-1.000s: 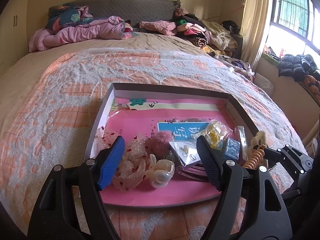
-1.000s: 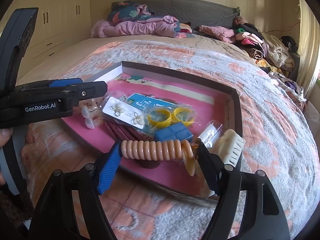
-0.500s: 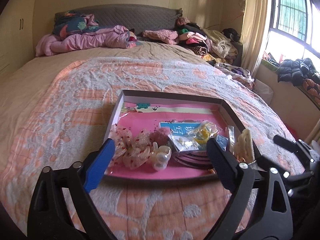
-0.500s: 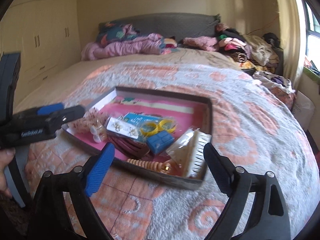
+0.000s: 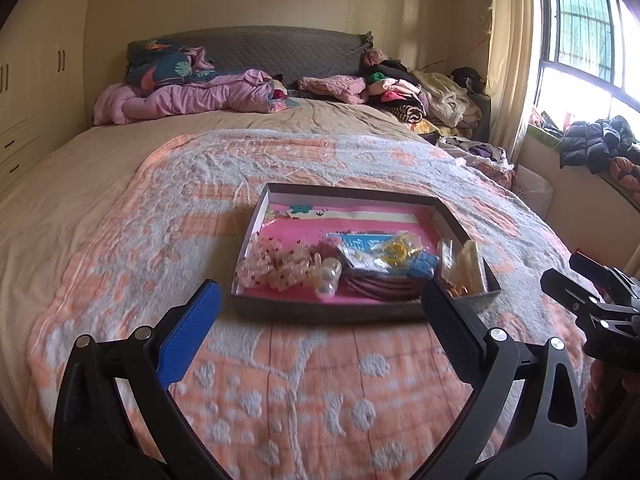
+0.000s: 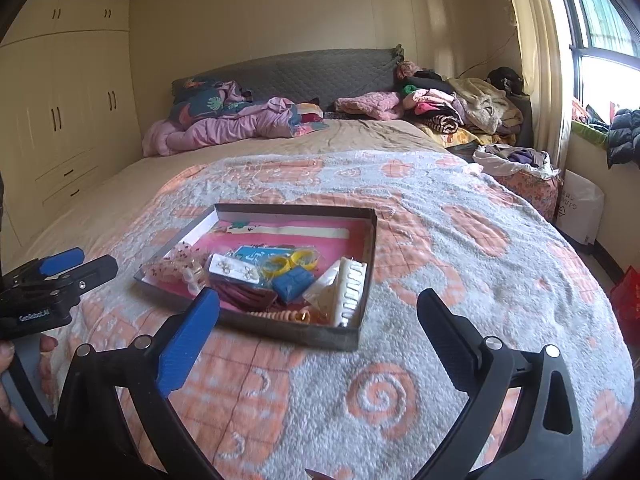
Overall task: Organize jewelry
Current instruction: 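Withdraw both tools away from the tray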
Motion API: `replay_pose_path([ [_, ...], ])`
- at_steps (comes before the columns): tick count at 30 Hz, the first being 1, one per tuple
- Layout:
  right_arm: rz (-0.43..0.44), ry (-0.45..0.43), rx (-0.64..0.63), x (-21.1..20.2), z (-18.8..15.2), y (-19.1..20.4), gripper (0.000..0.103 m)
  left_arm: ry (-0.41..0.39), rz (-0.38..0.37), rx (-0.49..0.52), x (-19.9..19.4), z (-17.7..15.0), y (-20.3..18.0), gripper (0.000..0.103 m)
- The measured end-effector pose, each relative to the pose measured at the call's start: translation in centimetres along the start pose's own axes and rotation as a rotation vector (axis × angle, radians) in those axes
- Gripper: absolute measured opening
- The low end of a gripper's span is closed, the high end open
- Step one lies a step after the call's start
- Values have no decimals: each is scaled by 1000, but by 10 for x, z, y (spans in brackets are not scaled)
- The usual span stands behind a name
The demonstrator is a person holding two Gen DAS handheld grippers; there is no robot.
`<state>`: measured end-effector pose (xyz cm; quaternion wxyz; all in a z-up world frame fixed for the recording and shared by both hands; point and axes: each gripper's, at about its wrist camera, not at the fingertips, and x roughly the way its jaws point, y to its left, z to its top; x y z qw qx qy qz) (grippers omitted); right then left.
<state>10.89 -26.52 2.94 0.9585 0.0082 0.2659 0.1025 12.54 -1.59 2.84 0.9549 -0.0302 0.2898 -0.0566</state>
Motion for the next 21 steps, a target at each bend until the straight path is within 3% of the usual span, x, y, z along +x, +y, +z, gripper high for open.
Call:
replay_pose_path([
  [21, -7, -11, -40, -39, -54, 20, 97, 0, 5, 22, -42, -55, -8, 92],
])
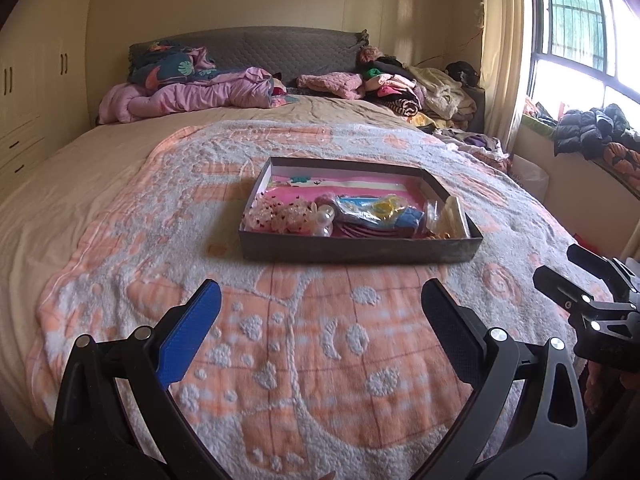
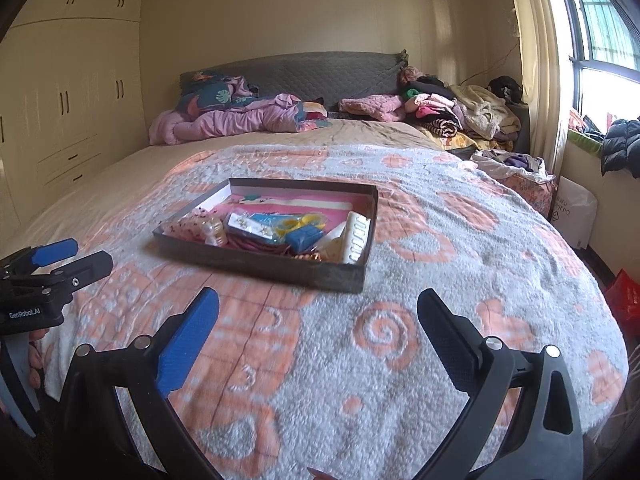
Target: Organize jewelry
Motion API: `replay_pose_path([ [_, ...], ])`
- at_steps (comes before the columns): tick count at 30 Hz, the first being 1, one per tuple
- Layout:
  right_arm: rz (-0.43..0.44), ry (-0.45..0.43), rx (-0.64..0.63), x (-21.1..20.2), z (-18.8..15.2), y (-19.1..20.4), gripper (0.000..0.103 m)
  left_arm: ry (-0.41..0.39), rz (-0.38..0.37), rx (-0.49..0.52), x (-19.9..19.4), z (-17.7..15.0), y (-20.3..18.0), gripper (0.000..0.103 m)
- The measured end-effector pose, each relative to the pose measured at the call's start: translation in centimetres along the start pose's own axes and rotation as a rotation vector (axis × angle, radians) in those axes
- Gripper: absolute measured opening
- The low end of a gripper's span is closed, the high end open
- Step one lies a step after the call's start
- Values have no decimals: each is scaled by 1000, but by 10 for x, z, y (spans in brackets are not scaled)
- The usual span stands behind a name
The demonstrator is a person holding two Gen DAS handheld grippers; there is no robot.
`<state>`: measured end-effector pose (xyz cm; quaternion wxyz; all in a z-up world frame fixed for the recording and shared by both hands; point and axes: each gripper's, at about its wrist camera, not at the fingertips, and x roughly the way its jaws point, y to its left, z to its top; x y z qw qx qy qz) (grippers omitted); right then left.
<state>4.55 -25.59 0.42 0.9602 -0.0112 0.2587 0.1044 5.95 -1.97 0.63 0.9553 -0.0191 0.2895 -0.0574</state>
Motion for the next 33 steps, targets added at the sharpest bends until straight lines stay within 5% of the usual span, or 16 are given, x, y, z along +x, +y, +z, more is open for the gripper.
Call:
replay_pose_path([
  [10, 2, -70, -14, -16, -12, 7, 97, -29, 4, 6, -8, -15, -4, 92],
  [33, -5, -45, -27, -9, -21, 8, 97, -47, 32, -8, -12, -20, -1, 92],
])
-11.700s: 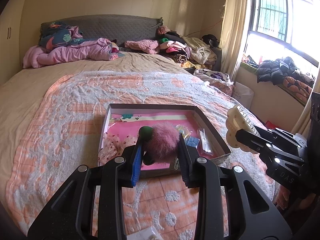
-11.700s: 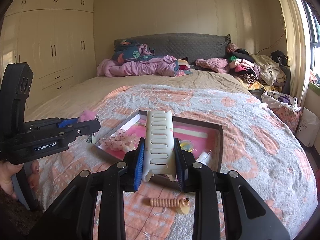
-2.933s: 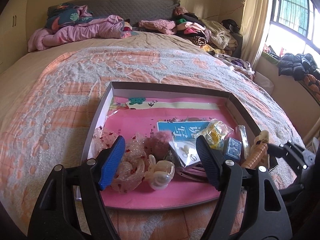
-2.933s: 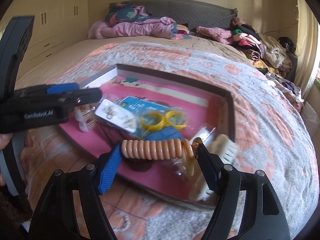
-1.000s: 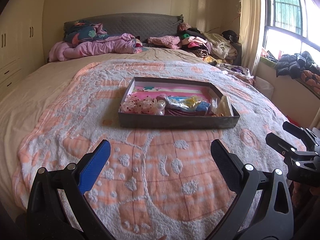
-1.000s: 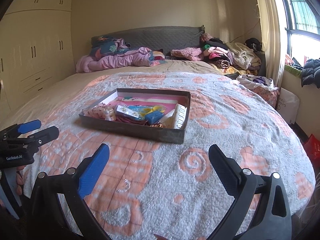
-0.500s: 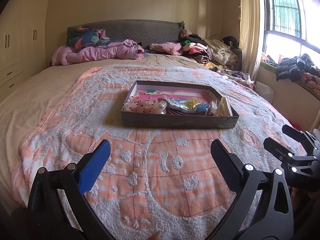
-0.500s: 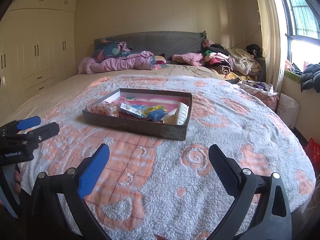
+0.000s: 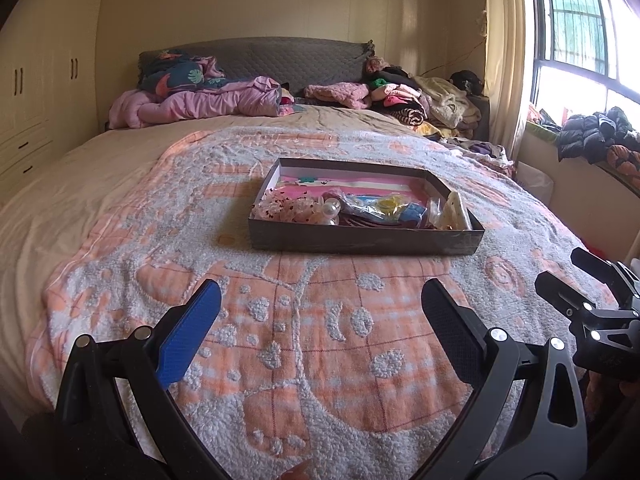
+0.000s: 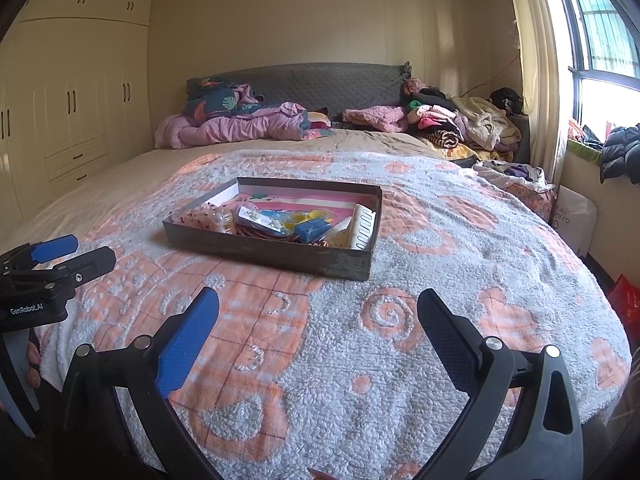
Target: Organize jewelry
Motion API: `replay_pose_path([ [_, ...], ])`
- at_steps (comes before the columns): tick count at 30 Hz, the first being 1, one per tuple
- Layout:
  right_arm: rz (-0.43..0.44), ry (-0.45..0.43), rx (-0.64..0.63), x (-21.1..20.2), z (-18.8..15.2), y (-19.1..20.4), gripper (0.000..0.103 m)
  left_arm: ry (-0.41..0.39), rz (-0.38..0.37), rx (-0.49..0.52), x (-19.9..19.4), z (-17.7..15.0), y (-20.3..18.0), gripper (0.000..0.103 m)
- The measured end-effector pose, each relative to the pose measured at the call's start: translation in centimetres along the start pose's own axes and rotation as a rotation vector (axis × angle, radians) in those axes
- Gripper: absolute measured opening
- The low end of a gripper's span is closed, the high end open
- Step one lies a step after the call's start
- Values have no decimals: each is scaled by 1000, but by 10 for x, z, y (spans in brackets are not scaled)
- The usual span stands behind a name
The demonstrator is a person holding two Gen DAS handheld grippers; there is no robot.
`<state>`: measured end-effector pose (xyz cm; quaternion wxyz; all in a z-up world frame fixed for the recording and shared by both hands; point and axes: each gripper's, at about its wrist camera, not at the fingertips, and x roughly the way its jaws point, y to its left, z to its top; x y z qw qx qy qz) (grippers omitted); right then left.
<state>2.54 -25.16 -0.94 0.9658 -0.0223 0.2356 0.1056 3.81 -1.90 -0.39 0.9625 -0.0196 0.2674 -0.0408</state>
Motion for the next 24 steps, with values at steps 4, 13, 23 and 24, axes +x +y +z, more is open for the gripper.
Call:
replay_pose_path([
  [4, -2, -1, -1, 0, 0, 0, 97, 1, -1, -4, 1, 0, 1, 92],
  [13, -3, -3, -2, -1, 1, 0, 97, -5, -4, -5, 0, 0, 2, 92],
  [23, -8, -10, 2, -2, 3, -2, 97, -7, 0, -4, 0, 2, 1, 92],
  [24, -9, -12, 3, -3, 3, -3, 97, -7, 0, -4, 0, 2, 1, 92],
])
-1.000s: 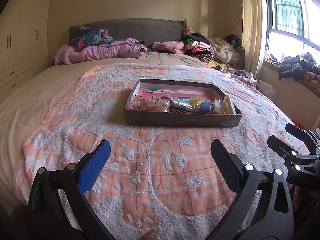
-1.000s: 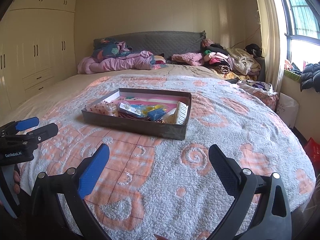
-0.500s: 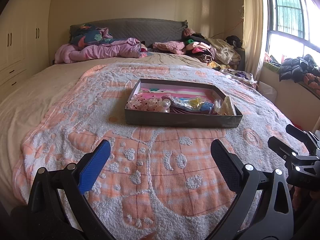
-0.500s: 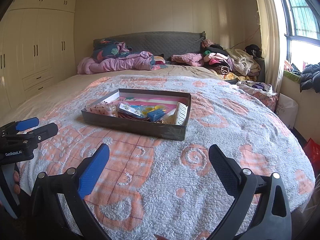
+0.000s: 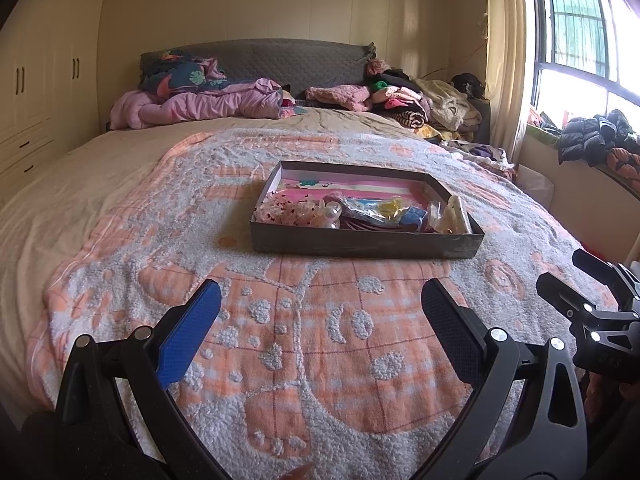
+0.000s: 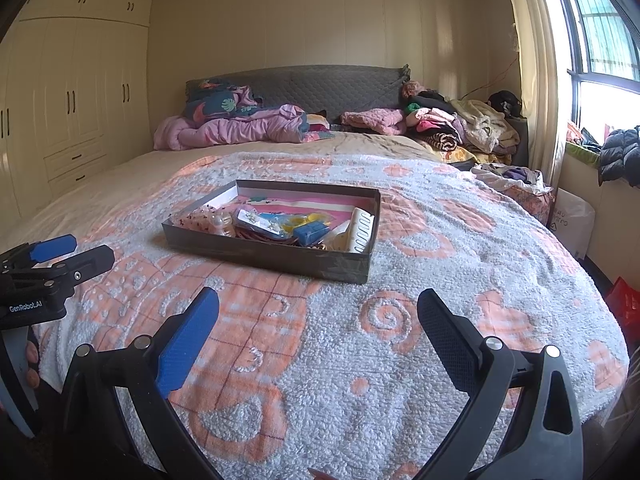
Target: Organize jewelry
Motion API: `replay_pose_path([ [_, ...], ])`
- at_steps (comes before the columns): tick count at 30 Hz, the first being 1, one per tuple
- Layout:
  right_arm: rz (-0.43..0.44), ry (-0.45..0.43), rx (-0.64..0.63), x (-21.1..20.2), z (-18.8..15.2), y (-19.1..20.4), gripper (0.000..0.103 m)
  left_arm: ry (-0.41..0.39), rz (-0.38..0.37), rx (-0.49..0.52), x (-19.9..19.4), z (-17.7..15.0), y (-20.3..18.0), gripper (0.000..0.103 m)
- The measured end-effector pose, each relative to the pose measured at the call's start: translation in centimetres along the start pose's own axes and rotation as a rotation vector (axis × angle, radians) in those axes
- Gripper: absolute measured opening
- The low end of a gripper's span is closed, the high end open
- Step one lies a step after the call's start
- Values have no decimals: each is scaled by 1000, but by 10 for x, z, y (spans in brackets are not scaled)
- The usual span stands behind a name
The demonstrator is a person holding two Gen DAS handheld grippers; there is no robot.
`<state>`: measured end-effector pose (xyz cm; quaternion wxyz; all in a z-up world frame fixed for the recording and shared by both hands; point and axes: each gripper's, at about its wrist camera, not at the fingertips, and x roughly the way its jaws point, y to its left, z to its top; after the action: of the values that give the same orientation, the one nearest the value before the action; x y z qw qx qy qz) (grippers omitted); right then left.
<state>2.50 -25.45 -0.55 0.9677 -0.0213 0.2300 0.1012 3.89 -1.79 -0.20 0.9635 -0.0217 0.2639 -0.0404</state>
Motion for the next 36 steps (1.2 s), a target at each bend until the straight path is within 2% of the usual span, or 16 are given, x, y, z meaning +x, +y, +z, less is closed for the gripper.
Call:
replay_pose_path([
  [36, -5, -7, 2, -2, 0, -1, 97, 0, 7, 1, -3, 3, 0, 92],
])
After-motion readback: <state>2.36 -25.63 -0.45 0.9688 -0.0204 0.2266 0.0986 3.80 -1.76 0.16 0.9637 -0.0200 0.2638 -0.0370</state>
